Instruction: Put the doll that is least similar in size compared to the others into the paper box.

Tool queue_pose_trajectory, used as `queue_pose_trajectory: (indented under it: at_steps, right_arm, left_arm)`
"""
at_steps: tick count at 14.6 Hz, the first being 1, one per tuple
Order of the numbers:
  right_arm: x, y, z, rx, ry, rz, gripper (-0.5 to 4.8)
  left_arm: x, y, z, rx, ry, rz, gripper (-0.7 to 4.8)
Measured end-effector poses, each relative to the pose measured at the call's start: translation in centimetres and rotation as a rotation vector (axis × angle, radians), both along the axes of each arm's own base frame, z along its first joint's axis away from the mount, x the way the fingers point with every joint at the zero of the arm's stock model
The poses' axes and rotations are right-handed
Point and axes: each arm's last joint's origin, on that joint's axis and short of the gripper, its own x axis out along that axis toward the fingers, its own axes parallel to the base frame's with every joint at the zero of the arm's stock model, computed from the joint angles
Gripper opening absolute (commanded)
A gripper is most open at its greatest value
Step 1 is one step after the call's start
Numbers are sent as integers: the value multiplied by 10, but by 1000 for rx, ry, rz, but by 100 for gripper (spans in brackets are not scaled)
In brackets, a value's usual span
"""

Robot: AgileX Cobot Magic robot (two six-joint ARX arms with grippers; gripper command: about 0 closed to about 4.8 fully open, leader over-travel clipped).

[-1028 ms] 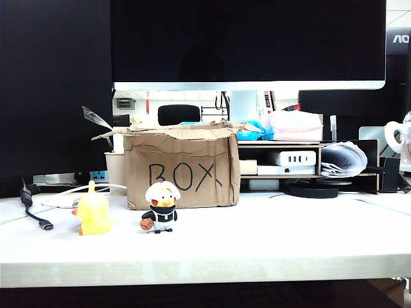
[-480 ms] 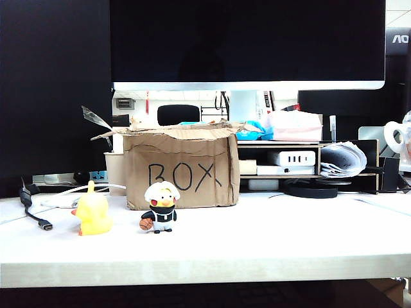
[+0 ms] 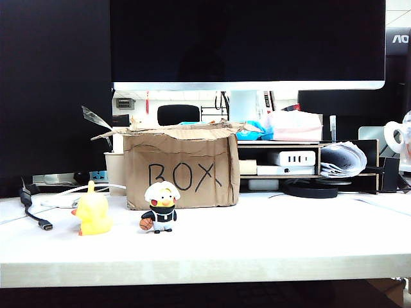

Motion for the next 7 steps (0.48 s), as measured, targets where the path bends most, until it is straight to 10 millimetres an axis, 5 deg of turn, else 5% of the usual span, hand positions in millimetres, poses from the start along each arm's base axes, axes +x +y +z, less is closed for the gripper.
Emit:
queue_pose_trajectory:
  at_steps: [7]
  right_arm:
    - [0,-4,-1,-2,5,-49,1]
  left_arm:
    - [0,0,0,0,0,0,-5]
